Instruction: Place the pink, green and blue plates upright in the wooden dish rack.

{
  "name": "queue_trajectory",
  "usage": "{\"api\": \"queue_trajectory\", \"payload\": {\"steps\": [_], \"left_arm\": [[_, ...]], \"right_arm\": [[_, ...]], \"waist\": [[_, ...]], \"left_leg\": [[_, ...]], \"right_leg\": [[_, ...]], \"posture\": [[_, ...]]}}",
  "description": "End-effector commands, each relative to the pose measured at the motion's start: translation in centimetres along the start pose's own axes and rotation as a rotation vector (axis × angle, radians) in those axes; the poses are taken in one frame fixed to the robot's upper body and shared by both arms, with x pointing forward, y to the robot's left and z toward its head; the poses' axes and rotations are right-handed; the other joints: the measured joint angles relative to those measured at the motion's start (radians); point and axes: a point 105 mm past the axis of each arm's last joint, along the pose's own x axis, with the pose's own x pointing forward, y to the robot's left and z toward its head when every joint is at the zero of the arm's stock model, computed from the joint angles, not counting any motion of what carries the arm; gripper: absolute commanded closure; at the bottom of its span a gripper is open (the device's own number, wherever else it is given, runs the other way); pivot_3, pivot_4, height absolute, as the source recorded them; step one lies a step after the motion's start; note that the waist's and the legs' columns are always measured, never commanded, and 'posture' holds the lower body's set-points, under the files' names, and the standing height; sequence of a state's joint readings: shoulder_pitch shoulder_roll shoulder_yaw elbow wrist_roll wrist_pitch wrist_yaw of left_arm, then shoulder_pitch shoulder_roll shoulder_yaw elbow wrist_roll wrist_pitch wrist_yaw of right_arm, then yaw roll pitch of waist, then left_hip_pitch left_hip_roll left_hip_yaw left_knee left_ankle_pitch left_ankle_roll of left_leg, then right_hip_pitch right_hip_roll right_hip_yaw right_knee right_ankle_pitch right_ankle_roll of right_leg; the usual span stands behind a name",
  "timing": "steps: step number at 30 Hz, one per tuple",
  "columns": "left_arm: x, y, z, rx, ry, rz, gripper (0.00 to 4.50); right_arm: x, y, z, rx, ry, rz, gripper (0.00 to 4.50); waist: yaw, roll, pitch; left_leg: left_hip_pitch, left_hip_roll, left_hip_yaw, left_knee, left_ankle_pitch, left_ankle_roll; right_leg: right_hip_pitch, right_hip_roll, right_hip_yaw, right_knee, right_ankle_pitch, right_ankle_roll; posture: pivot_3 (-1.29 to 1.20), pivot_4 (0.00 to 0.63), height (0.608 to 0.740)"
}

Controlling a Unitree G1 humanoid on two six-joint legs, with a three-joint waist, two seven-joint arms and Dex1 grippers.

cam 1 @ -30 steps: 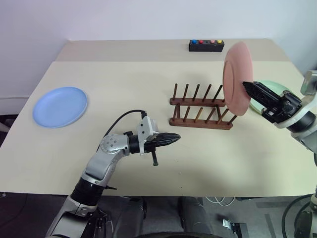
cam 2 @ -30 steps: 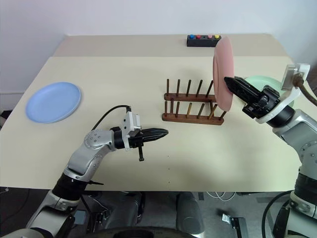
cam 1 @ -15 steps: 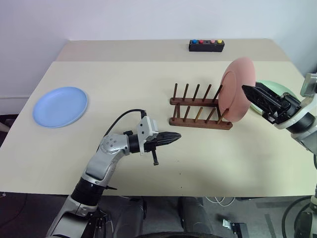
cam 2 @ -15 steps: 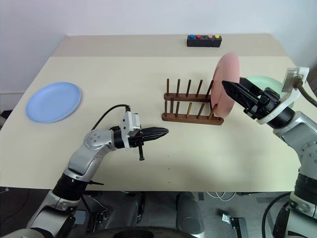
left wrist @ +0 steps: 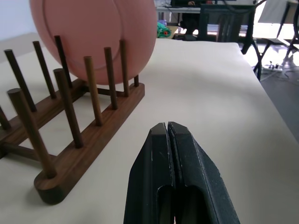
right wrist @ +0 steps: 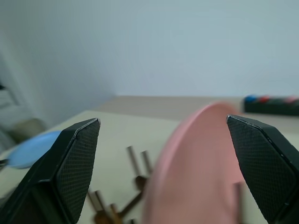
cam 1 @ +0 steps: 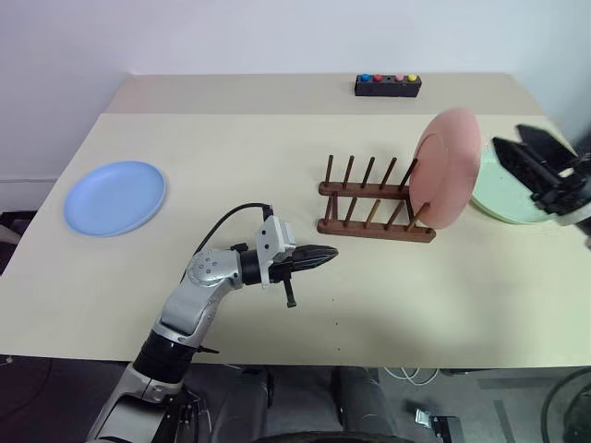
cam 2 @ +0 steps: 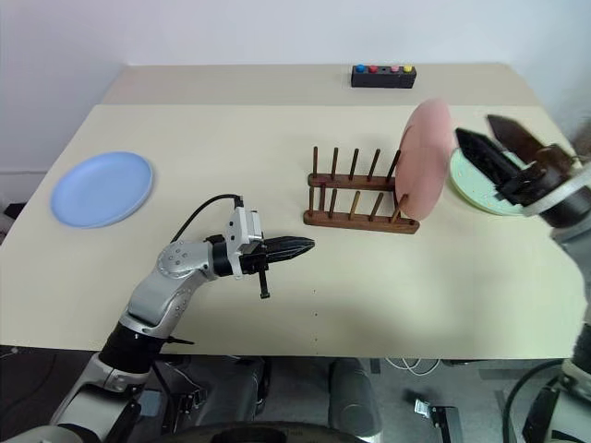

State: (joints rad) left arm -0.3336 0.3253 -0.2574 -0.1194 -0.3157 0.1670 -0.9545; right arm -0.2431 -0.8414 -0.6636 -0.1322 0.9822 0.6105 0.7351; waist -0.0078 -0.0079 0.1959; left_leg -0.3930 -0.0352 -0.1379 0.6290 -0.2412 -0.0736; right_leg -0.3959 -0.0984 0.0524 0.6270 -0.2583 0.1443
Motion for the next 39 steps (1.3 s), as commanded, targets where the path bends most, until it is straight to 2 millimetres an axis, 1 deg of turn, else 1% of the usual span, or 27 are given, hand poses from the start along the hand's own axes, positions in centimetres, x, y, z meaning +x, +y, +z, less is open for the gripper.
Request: {"api": "queue_trajectory", "payload": {"steps": [1,4,6,8,9,10,12,14,17,21,22,24,27,29,31,32,35,39], "left_arm": [[-0.2,0.5,1.4,0.034,-0.055,0.034,4.50],[-0.2,0.5,1.6,0.030,-0.058,0.032,4.50],[-0.1,0.4,1.6,0.024,-0.057,0.024,4.50],[-0.1,0.4,1.6,0.024,-0.057,0.019,4.50],[0.0,0.5,1.7,0.033,-0.058,0.019,4.50],[0.0,0.7,1.8,0.040,-0.059,0.019,4.50],[0.1,1.0,2.2,0.045,-0.075,0.029,4.50],[0.0,1.2,2.6,0.040,-0.097,0.042,4.50],[-0.2,1.4,3.1,0.028,-0.126,0.070,4.50],[-0.4,1.2,2.9,0.022,-0.118,0.078,4.50],[-0.4,1.2,2.9,0.022,-0.116,0.081,4.50],[-0.4,1.2,2.8,0.022,-0.114,0.087,4.50],[-0.4,1.3,2.9,0.023,-0.113,0.098,4.50],[-0.5,1.3,2.8,0.021,-0.111,0.102,4.50],[-0.5,1.3,2.7,0.020,-0.109,0.105,4.50],[-0.5,1.3,2.6,0.019,-0.108,0.106,4.50],[-0.5,1.3,2.6,0.018,-0.108,0.105,4.50],[-0.4,1.4,2.5,0.019,-0.109,0.103,4.50]], "right_arm": [[-2.4,-1.5,0.7,-0.155,0.055,-0.100,0.09],[-3.8,-2.8,-1.6,-0.275,0.213,-0.166,0.09],[-4.0,-3.5,-3.0,-0.353,0.292,-0.189,0.09],[-3.9,-3.9,-3.7,-0.395,0.329,-0.196,0.09],[-4.1,-5.3,-5.5,-0.466,0.430,-0.236,0.09],[-4.3,-6.2,-6.8,-0.522,0.507,-0.258,0.09],[-4.5,-7.3,-9.1,-0.603,0.617,-0.261,0.09],[-4.2,-8.1,-10.2,-0.636,0.645,-0.267,0.09],[-3.7,-9.8,-12.0,-0.719,0.701,-0.305,0.09],[-2.7,-11.1,-13.2,-0.725,0.701,-0.336,0.09],[-2.6,-11.4,-13.6,-0.722,0.710,-0.337,0.30],[-2.7,-11.7,-14.2,-0.723,0.728,-0.333,0.87],[-2.9,-12.1,-14.8,-0.736,0.753,-0.340,2.31],[-3.0,-12.2,-15.1,-0.743,0.755,-0.336,3.37],[-3.0,-12.1,-15.1,-0.765,0.752,-0.331,4.32],[-3.1,-12.1,-15.1,-0.785,0.748,-0.328,4.42],[-3.2,-12.1,-14.1,-0.852,0.706,-0.353,4.42],[-2.7,-11.7,-11.1,-1.033,0.617,-0.367,4.42]], "waist": [[-0.001,0.000,0.000],[-0.004,0.000,0.000],[-0.011,0.001,0.000],[-0.014,0.002,0.000],[-0.014,0.001,0.000],[-0.012,0.001,0.000],[-0.009,0.001,0.000],[-0.006,0.001,0.000],[-0.008,0.002,0.000],[-0.012,0.002,0.000],[-0.012,0.002,0.000],[-0.012,0.002,0.000],[-0.008,0.002,0.000],[-0.009,0.002,0.000],[-0.010,0.002,0.000],[-0.010,0.002,0.000],[-0.010,0.002,0.000],[-0.010,0.002,0.000]], "left_leg": [[0.000,0.000,0.000,0.000,0.000,0.000],[0.000,0.000,0.000,0.000,0.000,0.000],[0.001,0.000,0.001,0.000,0.000,0.000],[0.001,0.000,0.003,0.000,0.000,0.000],[0.002,0.000,0.003,0.000,0.000,0.000],[0.002,0.000,0.003,0.000,0.000,0.000],[0.001,0.000,0.003,0.001,0.000,0.000],[0.001,0.000,0.003,0.001,0.000,0.000],[0.001,0.000,0.003,0.000,0.000,0.000],[0.001,0.000,0.003,-0.001,0.000,0.000],[0.001,0.000,0.003,-0.001,0.000,0.000],[0.001,0.000,0.003,0.000,0.000,0.000],[0.001,0.000,0.002,0.000,0.000,0.000],[0.001,0.000,0.003,0.000,0.000,0.000],[0.001,0.000,0.003,0.000,0.000,0.000],[0.001,0.000,0.003,0.000,0.000,0.000],[0.001,0.000,0.002,0.000,0.000,0.000],[0.001,0.000,0.002,0.000,0.000,0.000]], "right_leg": [[0.000,0.000,0.000,-0.001,0.000,0.000],[0.000,0.000,0.000,-0.001,0.000,0.000],[0.000,0.000,0.000,0.000,0.000,-0.001],[0.000,0.000,0.001,0.000,-0.001,-0.002],[0.000,0.000,0.001,0.000,-0.001,-0.002],[0.000,0.000,0.001,0.000,-0.001,-0.002],[0.000,0.000,0.001,0.000,-0.001,-0.003],[0.000,0.000,0.001,-0.001,-0.001,-0.003],[0.000,0.000,0.002,-0.001,-0.001,-0.002],[-0.001,0.000,0.002,0.000,0.001,0.000],[-0.001,0.000,0.002,0.000,0.001,0.000],[0.000,0.000,0.002,0.000,0.001,0.000],[0.000,0.000,0.002,0.000,0.001,0.000],[0.000,0.000,0.002,0.000,0.001,0.000],[0.000,0.000,0.002,0.000,0.001,0.000],[0.000,0.000,0.002,0.000,0.001,0.000],[0.000,0.000,0.002,0.000,0.001,0.000],[0.000,0.000,0.002,0.000,0.001,0.000]], "posture": [[0.00,0.150,0.740],[0.00,0.150,0.740],[0.00,0.150,0.740],[0.00,0.150,0.740],[0.00,0.150,0.740],[0.00,0.150,0.740],[0.00,0.150,0.740],[0.00,0.150,0.740],[0.00,0.150,0.740],[0.00,0.150,0.740],[0.00,0.150,0.740],[0.00,0.150,0.740],[0.00,0.150,0.740],[0.00,0.150,0.740],[0.00,0.150,0.740],[0.00,0.150,0.740],[0.00,0.150,0.740],[0.00,0.150,0.740]]}}
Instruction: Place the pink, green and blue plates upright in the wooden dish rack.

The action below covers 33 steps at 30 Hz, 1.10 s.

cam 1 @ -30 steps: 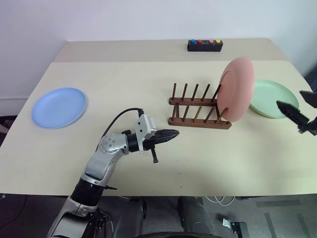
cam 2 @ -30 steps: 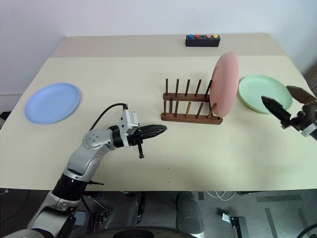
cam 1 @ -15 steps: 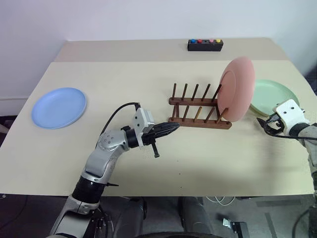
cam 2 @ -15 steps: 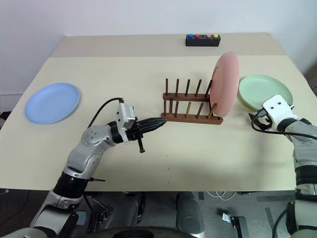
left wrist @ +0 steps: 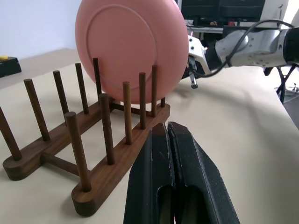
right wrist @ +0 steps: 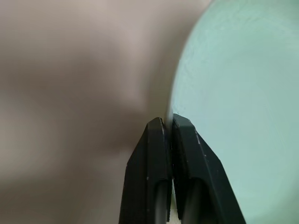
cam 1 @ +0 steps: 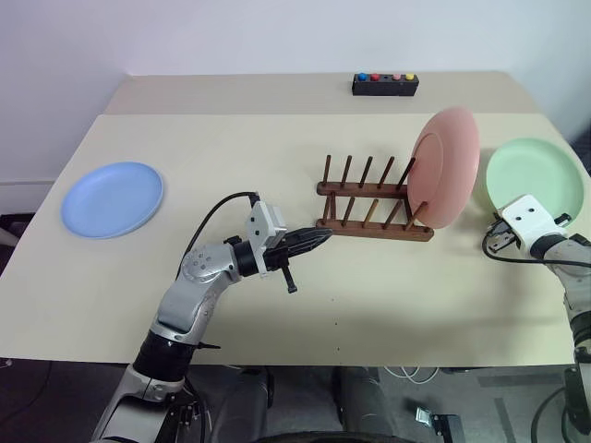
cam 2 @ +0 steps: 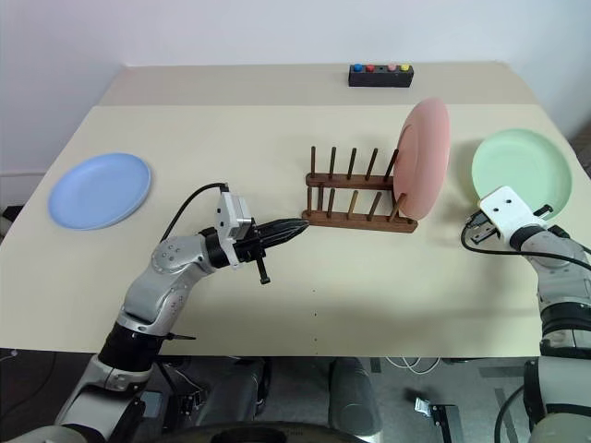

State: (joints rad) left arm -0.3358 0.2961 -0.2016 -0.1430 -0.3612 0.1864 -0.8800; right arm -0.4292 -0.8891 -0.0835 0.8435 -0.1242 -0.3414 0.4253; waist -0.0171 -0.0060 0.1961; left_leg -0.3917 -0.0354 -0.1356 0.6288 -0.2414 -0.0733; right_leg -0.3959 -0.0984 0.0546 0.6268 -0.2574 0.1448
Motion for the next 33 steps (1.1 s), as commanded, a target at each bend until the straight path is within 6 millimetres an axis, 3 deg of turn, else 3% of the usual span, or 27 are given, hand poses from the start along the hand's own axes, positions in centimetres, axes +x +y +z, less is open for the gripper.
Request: {"api": "queue_trajectory", "payload": {"steps": [1,6,10,14,16,19,25,33], "left_arm": [[0.1,0.0,1.0,0.037,-0.034,-0.006,4.50],[0.2,0.2,1.0,0.043,-0.037,-0.009,4.50],[0.2,0.7,1.2,0.050,-0.046,0.005,4.50],[0.1,1.0,1.2,0.055,-0.044,0.016,4.50],[0.1,1.1,1.1,0.056,-0.044,0.020,4.50],[-0.2,1.1,1.1,0.058,-0.043,0.034,4.50],[-0.7,1.0,1.0,0.058,-0.038,0.051,4.50],[-1.2,1.1,1.4,0.060,-0.051,0.067,4.50]], "right_arm": [[-1.3,-3.9,3.1,-0.123,-0.110,-0.152,4.42],[-4.0,-8.0,10.0,-0.199,-0.322,-0.291,4.42],[-6.9,-10.7,17.4,-0.207,-0.549,-0.374,4.42],[-9.0,-9.6,23.5,-0.100,-0.791,-0.267,4.42],[-9.6,-8.9,25.1,-0.047,-0.861,-0.202,4.42],[-10.8,-5.7,28.1,0.110,-1.006,0.044,4.42],[-13.0,0.6,30.0,0.405,-1.116,0.529,4.42],[-12.0,3.2,28.0,0.710,-1.027,0.709,4.42]], "waist": [[-0.001,0.000,0.000],[-0.007,0.004,0.000],[-0.004,0.004,0.000],[-0.001,0.004,0.000],[0.000,0.002,0.001],[0.004,0.001,0.002],[0.005,0.001,0.002],[0.005,0.001,0.002]], "left_leg": [[0.000,0.000,0.000,0.000,0.000,0.000],[0.000,0.000,0.001,0.000,0.000,0.000],[0.000,0.000,0.001,0.000,0.000,0.000],[0.000,0.000,0.000,0.000,0.000,0.000],[0.000,0.000,0.000,0.000,0.000,0.000],[-0.001,0.000,-0.001,0.001,0.000,0.000],[-0.001,0.000,-0.002,0.000,0.000,0.000],[-0.001,0.000,-0.002,0.001,0.000,0.000]], "right_leg": [[0.000,0.000,0.000,0.000,0.000,0.000],[-0.001,0.000,0.001,0.001,0.000,0.000],[-0.001,0.000,0.001,0.001,0.000,0.000],[-0.001,0.000,0.001,0.001,0.000,0.000],[-0.001,0.000,0.001,0.001,0.000,0.000],[0.000,0.000,0.000,0.001,0.000,0.000],[-0.001,0.000,0.000,0.001,0.000,0.000],[-0.001,0.000,0.000,0.001,-0.001,-0.001]], "posture": [[0.00,0.150,0.740],[0.00,0.150,0.740],[0.00,0.150,0.740],[0.00,0.150,0.740],[0.00,0.150,0.740],[0.00,0.150,0.740],[0.00,0.150,0.740],[0.00,0.150,0.740]]}}
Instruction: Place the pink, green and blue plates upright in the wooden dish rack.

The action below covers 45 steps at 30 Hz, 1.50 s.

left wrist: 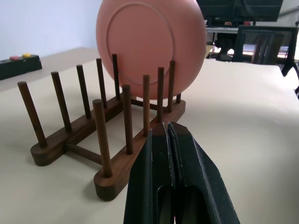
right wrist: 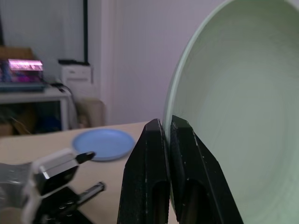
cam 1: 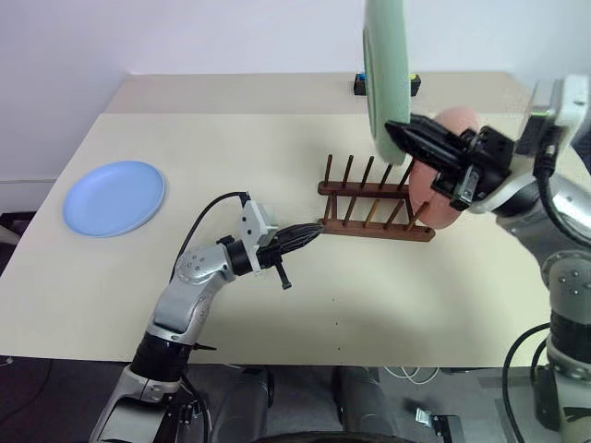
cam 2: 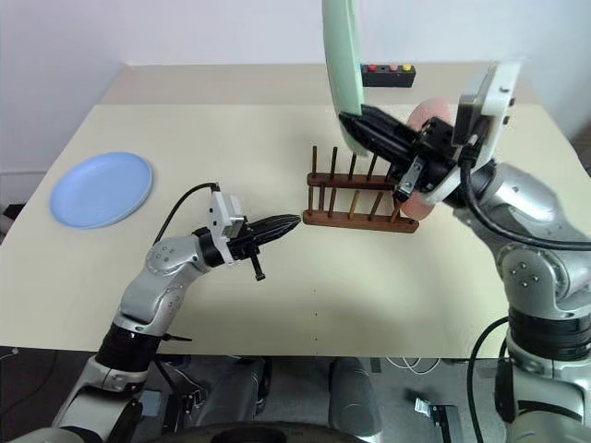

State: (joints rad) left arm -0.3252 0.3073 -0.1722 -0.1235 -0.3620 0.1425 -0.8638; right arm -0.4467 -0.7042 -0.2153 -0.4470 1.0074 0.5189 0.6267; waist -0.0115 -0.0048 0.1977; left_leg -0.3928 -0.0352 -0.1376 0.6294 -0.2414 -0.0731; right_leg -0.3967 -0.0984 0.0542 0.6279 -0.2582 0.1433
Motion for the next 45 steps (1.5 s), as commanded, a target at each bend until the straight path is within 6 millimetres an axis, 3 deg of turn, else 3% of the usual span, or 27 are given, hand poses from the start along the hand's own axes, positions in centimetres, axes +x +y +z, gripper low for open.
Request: {"api": "queue_trajectory", "payload": {"steps": [1,18,29,32,38,45], "left_arm": [[-0.4,0.3,1.4,0.038,-0.038,0.014,4.50],[-0.2,0.3,1.5,0.040,-0.037,0.009,4.50],[-0.2,0.4,1.6,0.040,-0.041,0.011,4.50],[-0.2,0.4,1.6,0.041,-0.041,0.013,4.50],[-0.2,0.4,1.6,0.043,-0.041,0.014,4.50],[-0.1,0.4,1.6,0.042,-0.042,0.011,4.50]], "right_arm": [[-0.8,-0.2,0.4,0.042,-0.033,-0.028,4.42],[-2.5,-2.2,-2.9,0.266,-0.002,-0.172,4.42],[-2.8,-2.5,-2.9,0.323,-0.025,-0.191,4.42],[-2.9,-2.5,-3.0,0.323,-0.023,-0.196,3.56],[-3.0,-3.0,-3.0,0.280,-0.009,-0.231,0.65],[-3.0,-3.4,-2.5,0.202,0.004,-0.245,0.65]], "waist": [[0.000,0.000,0.000],[-0.002,0.000,0.000],[-0.002,0.000,0.000],[-0.002,0.000,0.000],[-0.002,0.000,0.000],[-0.002,0.000,0.000]], "left_leg": [[0.000,0.000,0.000,0.000,0.000,0.000],[0.000,0.000,0.000,0.000,0.000,0.000],[0.000,0.000,0.000,-0.001,0.000,0.000],[0.000,0.000,0.000,-0.001,0.000,0.000],[0.000,0.000,0.000,-0.001,0.000,0.000],[0.000,0.000,0.000,-0.001,0.000,0.000]], "right_leg": [[0.000,0.000,0.000,0.000,0.000,0.000],[0.000,0.000,0.000,0.000,0.001,0.001],[0.000,0.000,0.000,0.000,0.001,0.001],[-0.001,0.000,0.000,0.000,0.001,0.001],[-0.001,0.000,0.000,0.000,0.001,0.001],[-0.001,0.000,0.000,0.000,0.001,0.001]], "posture": [[0.00,0.150,0.740],[0.00,0.150,0.740],[0.00,0.150,0.740],[0.00,0.150,0.740],[0.00,0.150,0.740],[0.00,0.150,0.740]]}}
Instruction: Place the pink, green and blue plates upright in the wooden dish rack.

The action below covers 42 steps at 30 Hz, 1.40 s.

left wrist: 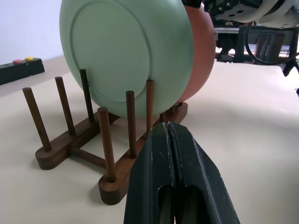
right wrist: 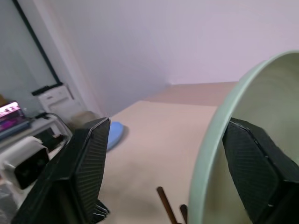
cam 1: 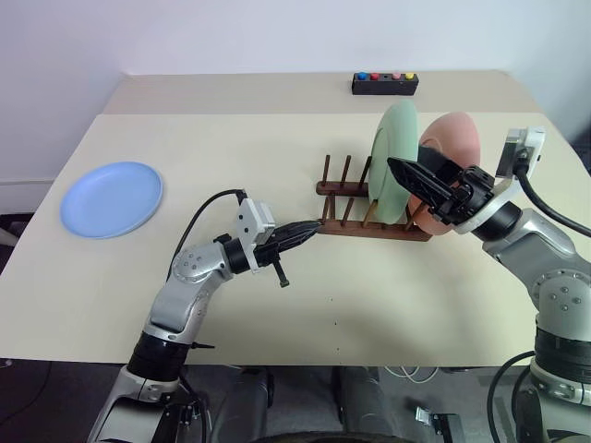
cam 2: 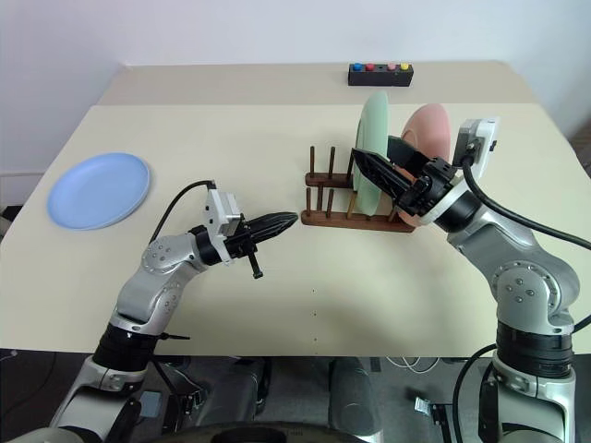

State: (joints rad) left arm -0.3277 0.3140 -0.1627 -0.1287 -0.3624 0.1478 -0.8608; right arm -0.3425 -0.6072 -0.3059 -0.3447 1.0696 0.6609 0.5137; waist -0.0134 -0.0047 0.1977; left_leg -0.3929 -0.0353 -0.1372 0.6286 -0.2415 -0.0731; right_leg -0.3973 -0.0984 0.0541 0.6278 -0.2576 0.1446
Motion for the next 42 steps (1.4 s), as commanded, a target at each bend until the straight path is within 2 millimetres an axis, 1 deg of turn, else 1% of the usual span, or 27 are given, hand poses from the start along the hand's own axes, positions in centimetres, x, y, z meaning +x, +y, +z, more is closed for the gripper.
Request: {"api": "queue_trajectory", "payload": {"steps": [1,6,10,12,14,16,22,24,25,27,30,33,36,37,39,40,41,42], "left_arm": [[0.1,0.1,1.5,0.034,-0.045,0.000,4.50],[0.1,0.1,1.5,0.034,-0.045,-0.001,4.50],[0.2,0.2,1.5,0.035,-0.044,-0.002,4.50],[0.2,0.2,1.5,0.035,-0.045,-0.001,4.50],[0.2,0.2,1.5,0.035,-0.045,-0.002,4.50],[0.3,0.2,1.5,0.035,-0.046,-0.002,4.50],[0.3,0.2,1.4,0.035,-0.047,0.002,4.50],[0.2,0.2,1.4,0.035,-0.046,0.005,4.50],[0.1,0.3,1.4,0.036,-0.045,0.008,4.50],[0.0,0.4,1.5,0.039,-0.043,0.013,4.50],[-0.1,0.6,1.5,0.044,-0.041,0.022,4.50],[-0.9,1.6,1.7,0.060,-0.034,0.078,4.50],[-1.8,2.8,1.9,0.049,-0.027,0.141,4.50],[-2.8,4.4,2.3,0.035,-0.034,0.233,4.25],[-5.4,7.4,3.1,0.026,-0.045,0.422,3.65],[-7.2,9.1,3.6,0.034,-0.046,0.541,3.17],[-8.4,10.0,3.9,0.041,-0.046,0.611,2.69],[-10.3,11.4,4.5,0.056,-0.047,0.721,2.13]], "right_arm": [[0.0,0.4,2.0,-0.090,-0.051,0.008,0.65],[0.2,1.1,3.2,-0.191,-0.045,0.026,0.65],[0.6,1.5,4.4,-0.288,-0.044,0.030,0.65],[0.7,1.6,5.1,-0.344,-0.043,0.022,0.65],[0.6,1.5,5.5,-0.361,-0.043,0.017,0.65],[0.5,1.4,5.6,-0.372,-0.034,0.021,0.65],[0.3,1.0,4.6,-0.384,0.005,0.017,0.65],[0.4,0.9,4.8,-0.398,-0.005,0.012,0.65],[0.5,1.0,5.3,-0.415,-0.020,0.016,0.65],[0.8,1.3,5.8,-0.440,-0.037,0.027,0.65],[1.1,1.7,5.9,-0.482,-0.025,0.046,0.65],[2.3,3.1,5.6,-0.593,0.012,0.103,0.65],[3.4,4.1,5.4,-0.645,0.019,0.143,0.65],[4.2,4.8,5.2,-0.659,0.022,0.172,0.60],[5.7,5.8,4.2,-0.715,0.052,0.222,0.58],[6.5,6.1,3.3,-0.755,0.077,0.247,0.58],[6.9,6.3,2.6,-0.783,0.093,0.262,0.58],[7.3,6.3,1.5,-0.824,0.120,0.279,0.58]], "waist": [[0.000,0.000,0.000],[0.000,0.000,0.000],[-0.001,0.000,0.000],[0.000,0.000,0.000],[0.000,0.000,0.000],[0.001,0.000,0.000],[0.001,0.000,0.000],[0.000,0.000,0.000],[0.000,0.000,0.000],[-0.001,0.000,0.000],[0.000,0.000,0.000],[-0.003,0.000,0.000],[-0.004,0.000,0.000],[-0.004,0.000,0.000],[-0.007,0.000,0.000],[-0.008,0.000,0.001],[-0.009,-0.001,0.001],[-0.008,-0.001,0.001]], "left_leg": [[0.000,0.000,0.000,0.000,0.000,0.000],[0.000,0.000,0.000,0.000,0.000,0.000],[0.000,0.000,0.000,0.000,0.000,0.000],[0.000,0.000,0.000,0.000,0.000,0.000],[0.000,0.000,0.000,0.000,0.000,0.000],[0.000,0.000,0.000,0.000,0.000,0.000],[0.000,0.000,0.000,0.000,0.000,0.000],[0.000,0.000,0.000,0.000,0.000,0.000],[0.000,0.000,0.000,0.000,0.000,0.000],[0.000,0.000,0.000,0.000,0.000,0.000],[0.000,0.000,0.000,0.000,0.000,0.000],[-0.001,0.000,0.000,0.000,0.000,0.000],[0.000,0.000,0.000,-0.001,0.000,0.000],[-0.001,0.000,0.000,-0.001,0.000,0.000],[0.000,0.000,0.000,-0.001,0.000,0.000],[0.000,0.000,0.000,-0.001,0.000,0.000],[0.000,0.001,0.000,-0.002,0.000,0.000],[0.000,0.001,0.000,-0.002,0.000,0.000]], "right_leg": [[0.000,0.000,0.000,0.000,0.000,0.000],[0.000,0.000,0.000,0.000,0.000,0.000],[0.000,0.000,0.000,0.000,0.000,0.000],[-0.001,0.000,0.000,0.000,0.000,0.000],[0.000,0.000,0.000,0.000,0.000,0.000],[0.000,0.000,0.000,0.000,0.000,0.000],[0.000,0.000,0.000,0.000,0.000,0.000],[0.000,0.000,0.000,0.000,0.000,0.000],[0.000,0.000,0.000,0.000,0.000,0.000],[-0.001,0.000,0.000,0.000,0.000,0.000],[-0.001,0.000,0.000,0.000,0.000,0.000],[-0.001,0.000,0.000,-0.001,0.000,0.000],[-0.001,0.000,0.000,0.000,0.000,0.000],[-0.002,0.000,0.000,0.000,0.000,0.000],[-0.002,0.000,0.000,0.000,0.000,0.000],[-0.003,0.000,0.000,0.001,0.000,0.000],[-0.003,0.000,0.000,0.001,0.000,0.000],[-0.004,0.000,0.000,0.001,0.000,0.000]], "posture": [[0.00,0.150,0.740],[0.00,0.150,0.740],[0.00,0.150,0.740],[0.00,0.150,0.740],[0.00,0.150,0.740],[0.00,0.150,0.740],[0.00,0.150,0.740],[0.00,0.150,0.740],[0.00,0.150,0.740],[0.00,0.150,0.740],[0.00,0.150,0.740],[0.00,0.150,0.740],[0.00,0.150,0.740],[0.00,0.150,0.740],[0.00,0.150,0.740],[0.00,0.150,0.740],[0.00,0.150,0.740],[0.00,0.150,0.740]]}}
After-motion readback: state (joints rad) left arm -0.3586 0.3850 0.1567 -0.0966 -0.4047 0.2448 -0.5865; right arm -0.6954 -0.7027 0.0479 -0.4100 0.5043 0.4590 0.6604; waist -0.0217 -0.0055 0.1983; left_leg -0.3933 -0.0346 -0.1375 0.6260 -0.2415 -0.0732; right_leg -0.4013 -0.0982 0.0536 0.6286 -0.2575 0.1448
